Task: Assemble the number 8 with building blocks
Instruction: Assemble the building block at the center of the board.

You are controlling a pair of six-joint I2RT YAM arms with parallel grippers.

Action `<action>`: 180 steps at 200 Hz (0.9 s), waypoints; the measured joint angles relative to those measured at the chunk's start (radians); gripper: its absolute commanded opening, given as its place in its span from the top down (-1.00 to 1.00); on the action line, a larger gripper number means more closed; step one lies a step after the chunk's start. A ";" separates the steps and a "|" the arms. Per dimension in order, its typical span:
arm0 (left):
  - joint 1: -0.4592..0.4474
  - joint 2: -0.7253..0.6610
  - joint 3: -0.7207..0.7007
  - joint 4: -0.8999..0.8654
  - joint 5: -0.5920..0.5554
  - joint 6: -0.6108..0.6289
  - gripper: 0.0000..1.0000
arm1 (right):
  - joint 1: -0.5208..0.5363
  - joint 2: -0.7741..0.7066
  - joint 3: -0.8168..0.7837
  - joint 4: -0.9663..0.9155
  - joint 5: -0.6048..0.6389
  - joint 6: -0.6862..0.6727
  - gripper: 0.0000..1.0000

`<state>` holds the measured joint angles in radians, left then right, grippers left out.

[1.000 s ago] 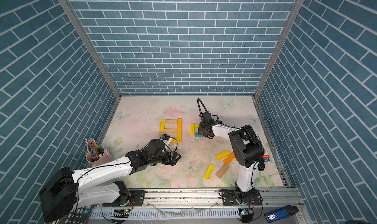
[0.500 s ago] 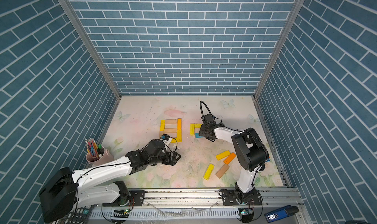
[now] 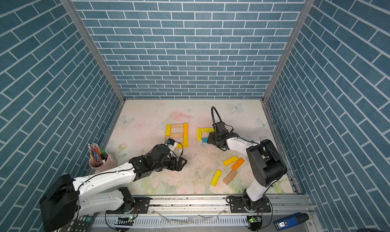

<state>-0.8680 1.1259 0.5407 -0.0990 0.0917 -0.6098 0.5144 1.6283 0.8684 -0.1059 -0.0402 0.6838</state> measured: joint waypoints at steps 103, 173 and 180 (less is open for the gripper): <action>0.000 -0.071 -0.018 0.001 -0.021 0.004 -0.99 | 0.003 -0.020 -0.015 -0.166 -0.017 -0.294 -0.74; 0.009 -0.063 -0.018 0.000 -0.027 -0.004 -0.99 | 0.038 0.033 0.032 -0.208 0.024 -0.355 -0.74; 0.013 -0.063 -0.018 0.000 -0.027 -0.005 -0.99 | 0.041 0.037 0.036 -0.208 0.029 -0.357 -0.73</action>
<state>-0.8555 1.0626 0.5228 -0.0986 0.0650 -0.6147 0.5556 1.6657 0.9047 -0.3141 -0.0116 0.3264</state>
